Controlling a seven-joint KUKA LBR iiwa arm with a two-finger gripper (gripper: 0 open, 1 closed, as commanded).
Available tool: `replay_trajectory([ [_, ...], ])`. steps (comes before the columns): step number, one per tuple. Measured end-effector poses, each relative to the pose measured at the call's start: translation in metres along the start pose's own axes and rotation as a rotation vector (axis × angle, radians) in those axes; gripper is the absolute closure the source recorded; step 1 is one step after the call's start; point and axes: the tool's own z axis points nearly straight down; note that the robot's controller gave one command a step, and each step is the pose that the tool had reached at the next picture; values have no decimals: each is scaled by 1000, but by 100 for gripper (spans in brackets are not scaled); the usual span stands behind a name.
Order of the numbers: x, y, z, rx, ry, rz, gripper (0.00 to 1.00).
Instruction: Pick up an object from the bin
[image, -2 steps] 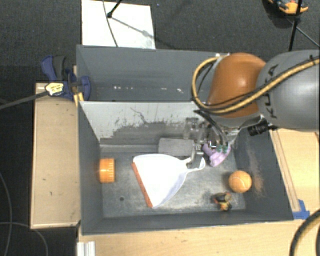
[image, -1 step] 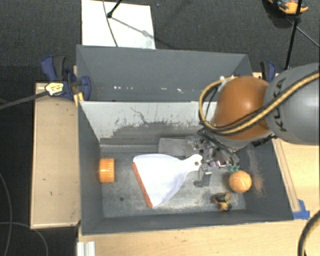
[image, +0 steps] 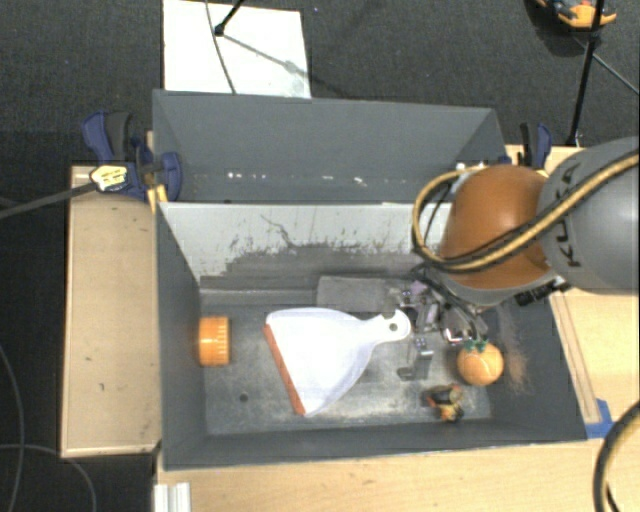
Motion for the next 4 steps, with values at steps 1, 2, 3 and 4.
replay_trajectory([
  [1, -35, 1, 51, 0, -4, 21, 100],
  [2, -35, 1, 51, 0, -4, 23, 100],
  [3, -40, 7, 31, 0, 1, 19, 100],
  [4, -42, 11, 18, 0, -4, 14, 100],
])
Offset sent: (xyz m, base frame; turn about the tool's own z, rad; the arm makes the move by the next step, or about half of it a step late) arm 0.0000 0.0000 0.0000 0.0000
